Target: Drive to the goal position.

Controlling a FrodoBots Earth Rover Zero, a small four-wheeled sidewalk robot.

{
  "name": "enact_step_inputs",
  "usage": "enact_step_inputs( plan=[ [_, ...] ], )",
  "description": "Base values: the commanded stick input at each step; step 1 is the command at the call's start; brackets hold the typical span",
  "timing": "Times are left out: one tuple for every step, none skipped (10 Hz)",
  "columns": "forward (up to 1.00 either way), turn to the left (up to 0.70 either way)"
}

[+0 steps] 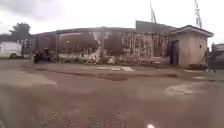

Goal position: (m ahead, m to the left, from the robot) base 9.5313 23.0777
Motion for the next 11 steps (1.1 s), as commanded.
enact_step_inputs(
  plan=[
    [0.80, 0.32],
    [0.78, 0.21],
    [0.78, 0.00],
    [0.66, 0.40],
    [0.57, 0.57],
    [0.51, 0.51],
    [0.44, 0.44],
    [0.43, 0.00],
    [0.43, 0.00],
    [0.43, 0.00],
    [0.43, 0.00]
  ],
)
